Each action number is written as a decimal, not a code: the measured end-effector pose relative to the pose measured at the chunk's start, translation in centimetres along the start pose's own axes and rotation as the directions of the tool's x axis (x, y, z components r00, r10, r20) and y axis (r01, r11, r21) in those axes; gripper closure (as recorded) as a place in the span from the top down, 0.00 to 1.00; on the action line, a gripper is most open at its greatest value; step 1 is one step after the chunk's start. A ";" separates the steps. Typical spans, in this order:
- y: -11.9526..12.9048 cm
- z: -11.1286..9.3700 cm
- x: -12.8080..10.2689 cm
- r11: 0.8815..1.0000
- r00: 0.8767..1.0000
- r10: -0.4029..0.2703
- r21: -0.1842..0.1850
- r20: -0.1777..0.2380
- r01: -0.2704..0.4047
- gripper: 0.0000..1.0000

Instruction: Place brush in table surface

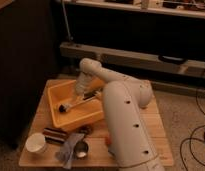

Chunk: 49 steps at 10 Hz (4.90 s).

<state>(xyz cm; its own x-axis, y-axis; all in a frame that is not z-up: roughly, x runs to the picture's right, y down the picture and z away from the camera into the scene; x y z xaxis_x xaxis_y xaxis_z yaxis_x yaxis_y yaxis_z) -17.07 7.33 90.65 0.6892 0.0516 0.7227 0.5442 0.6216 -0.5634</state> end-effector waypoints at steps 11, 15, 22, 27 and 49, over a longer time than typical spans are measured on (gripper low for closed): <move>1.6 -15.2 -3.9 0.992 0.992 -0.054 0.123 0.118 0.039 0.31; 1.7 -12.1 -4.6 0.986 0.997 -0.081 0.151 0.012 0.078 0.68; 2.2 -8.8 -5.5 0.941 0.964 -0.209 0.233 -0.167 0.244 0.80; -1.2 -4.6 -6.1 0.976 0.978 -0.145 0.140 -0.147 0.166 0.80; -0.9 1.4 -4.9 0.991 0.988 -0.042 0.117 -0.148 0.060 0.80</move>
<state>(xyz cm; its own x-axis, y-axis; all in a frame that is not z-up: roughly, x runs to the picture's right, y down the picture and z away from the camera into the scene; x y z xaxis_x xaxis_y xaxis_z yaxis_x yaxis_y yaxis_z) -21.62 7.60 88.17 0.7286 -0.0907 0.6789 0.5249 0.7107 -0.4684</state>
